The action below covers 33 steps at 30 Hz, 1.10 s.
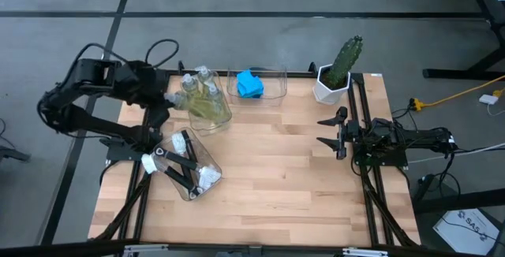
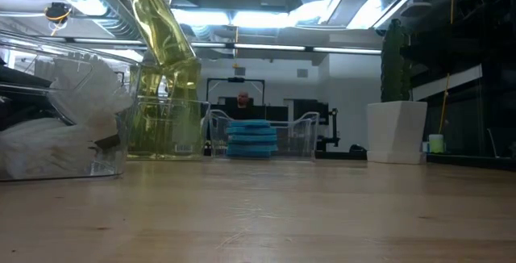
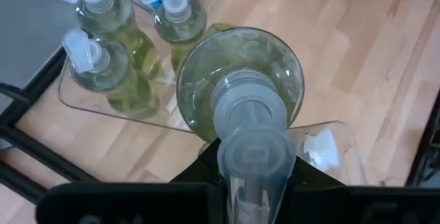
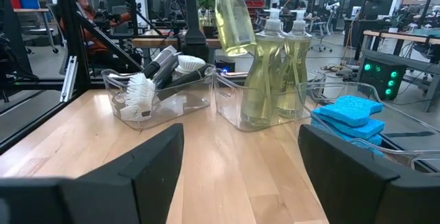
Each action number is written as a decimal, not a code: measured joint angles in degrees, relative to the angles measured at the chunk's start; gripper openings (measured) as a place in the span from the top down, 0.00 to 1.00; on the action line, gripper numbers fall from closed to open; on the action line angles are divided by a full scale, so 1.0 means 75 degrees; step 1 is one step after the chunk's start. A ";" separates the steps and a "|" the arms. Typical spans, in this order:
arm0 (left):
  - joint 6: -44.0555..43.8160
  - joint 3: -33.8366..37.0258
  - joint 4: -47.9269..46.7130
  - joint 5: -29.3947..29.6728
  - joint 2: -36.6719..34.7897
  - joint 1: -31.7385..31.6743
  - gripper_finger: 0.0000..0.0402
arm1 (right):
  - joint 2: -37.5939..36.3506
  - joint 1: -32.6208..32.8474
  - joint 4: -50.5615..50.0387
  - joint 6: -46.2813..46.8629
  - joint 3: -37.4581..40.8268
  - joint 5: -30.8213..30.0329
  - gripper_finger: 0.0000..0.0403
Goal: Pick & Place Kitchen Sink Supplies
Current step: Put the yellow dishwashing liquid bottle into the top left transparent bin
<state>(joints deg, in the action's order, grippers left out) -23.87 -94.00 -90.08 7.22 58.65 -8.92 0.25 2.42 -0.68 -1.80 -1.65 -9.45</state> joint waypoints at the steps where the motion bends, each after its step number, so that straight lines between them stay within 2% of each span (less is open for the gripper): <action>1: 0.0201 0.0000 0.0003 -0.0080 0.0039 -0.0105 0.91 | -0.0001 -0.0001 -0.0001 0.0002 0.0001 0.0000 0.29; 7: 0.1744 0.0012 0.0005 -0.0782 0.0289 -0.0720 0.91 | 0.0000 -0.0001 -0.0001 0.0000 0.0002 0.0000 0.29; 16: 0.3761 0.0012 0.0012 -0.0865 0.0346 -0.1134 0.91 | 0.0000 0.0000 0.0001 0.0000 0.0002 0.0000 0.29; 25: 0.3570 0.0012 0.0012 -0.1105 -0.0125 -0.1131 0.91 | 0.0000 -0.0002 0.0000 0.0000 0.0003 0.0000 0.29; 33: 0.3172 0.0201 0.0042 -0.0499 -0.0811 -0.1131 0.91 | 0.0000 -0.0003 -0.0001 0.0003 0.0003 0.0000 0.29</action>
<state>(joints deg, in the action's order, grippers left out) -0.08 -92.49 -89.77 3.48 52.56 -17.41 0.25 2.39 -0.69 -1.78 -1.63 -9.45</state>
